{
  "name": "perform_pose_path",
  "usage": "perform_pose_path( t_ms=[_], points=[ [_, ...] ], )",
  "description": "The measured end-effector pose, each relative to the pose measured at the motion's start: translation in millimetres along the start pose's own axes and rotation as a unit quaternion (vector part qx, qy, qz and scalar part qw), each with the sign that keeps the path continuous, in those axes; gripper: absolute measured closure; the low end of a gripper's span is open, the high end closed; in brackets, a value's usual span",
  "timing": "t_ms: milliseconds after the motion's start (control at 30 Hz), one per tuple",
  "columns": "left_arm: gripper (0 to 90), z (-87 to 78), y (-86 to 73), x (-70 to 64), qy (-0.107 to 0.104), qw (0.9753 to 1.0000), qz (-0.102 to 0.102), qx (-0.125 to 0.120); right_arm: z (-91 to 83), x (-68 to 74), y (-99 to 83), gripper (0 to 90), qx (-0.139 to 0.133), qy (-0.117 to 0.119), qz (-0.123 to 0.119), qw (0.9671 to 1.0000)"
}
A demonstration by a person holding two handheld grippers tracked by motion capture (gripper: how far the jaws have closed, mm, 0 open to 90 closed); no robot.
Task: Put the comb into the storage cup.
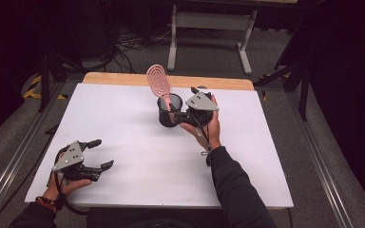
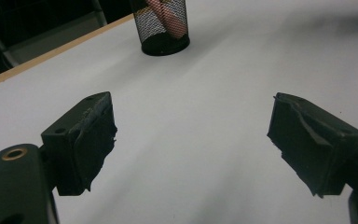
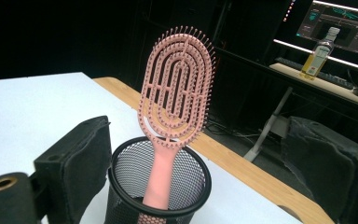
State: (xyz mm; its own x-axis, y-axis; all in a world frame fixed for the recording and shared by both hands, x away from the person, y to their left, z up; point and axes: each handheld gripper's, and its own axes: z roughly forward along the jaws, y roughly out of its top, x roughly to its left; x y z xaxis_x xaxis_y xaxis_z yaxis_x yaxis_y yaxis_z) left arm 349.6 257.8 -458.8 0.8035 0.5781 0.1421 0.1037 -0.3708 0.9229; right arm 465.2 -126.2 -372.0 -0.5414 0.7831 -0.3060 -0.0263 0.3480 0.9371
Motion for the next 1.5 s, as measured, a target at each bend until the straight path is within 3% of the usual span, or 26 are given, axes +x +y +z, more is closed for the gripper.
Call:
perform_pose_path(
  t_ms=[800,1167,1500],
  points=[
    [16.2,1.6,0.1,-2.4,0.000,1.0000,0.005,0.005,-30.0,-2.5,-1.4,11.3,-0.001,0.001,-0.024,0.9997],
    [16.2,1.6,0.2,-2.6,-0.001,1.0000,0.004,0.006,-41.4,-5.7,-1.6,11.5,-0.002,-0.010,-0.030,0.9995],
    [16.3,1.2,0.6,-2.9,0.000,1.0000,0.006,0.005,-52.3,-4.9,-5.7,12.1,0.009,-0.006,-0.043,0.9990]
  ],
)
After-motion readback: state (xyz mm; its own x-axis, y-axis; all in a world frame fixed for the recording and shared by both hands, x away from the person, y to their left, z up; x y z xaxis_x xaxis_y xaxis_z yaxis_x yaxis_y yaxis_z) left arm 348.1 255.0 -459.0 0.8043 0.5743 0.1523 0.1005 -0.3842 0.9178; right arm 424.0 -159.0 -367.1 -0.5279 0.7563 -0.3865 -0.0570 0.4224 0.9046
